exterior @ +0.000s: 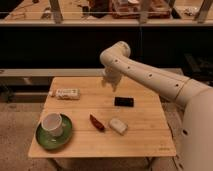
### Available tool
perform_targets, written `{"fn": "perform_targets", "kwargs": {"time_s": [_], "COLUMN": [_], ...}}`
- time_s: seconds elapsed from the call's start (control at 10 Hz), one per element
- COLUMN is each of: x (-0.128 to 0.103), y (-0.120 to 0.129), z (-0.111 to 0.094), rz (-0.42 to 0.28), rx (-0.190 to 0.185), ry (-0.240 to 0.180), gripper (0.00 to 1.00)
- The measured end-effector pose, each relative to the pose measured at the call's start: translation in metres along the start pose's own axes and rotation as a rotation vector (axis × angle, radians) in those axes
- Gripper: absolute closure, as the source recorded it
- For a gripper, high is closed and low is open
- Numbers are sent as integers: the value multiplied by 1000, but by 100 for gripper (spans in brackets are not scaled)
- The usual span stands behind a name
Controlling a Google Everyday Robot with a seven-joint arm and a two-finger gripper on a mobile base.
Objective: Move the arm in a circular motion
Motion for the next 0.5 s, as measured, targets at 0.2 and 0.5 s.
{"fn": "perform_targets", "kwargs": {"time_s": [0.2, 0.5], "x": [21, 43], "y": [-4, 39], "z": [-10, -20], "rz": [31, 117], "rx": [46, 54], "ry": [44, 93], "gripper": [90, 100]}}
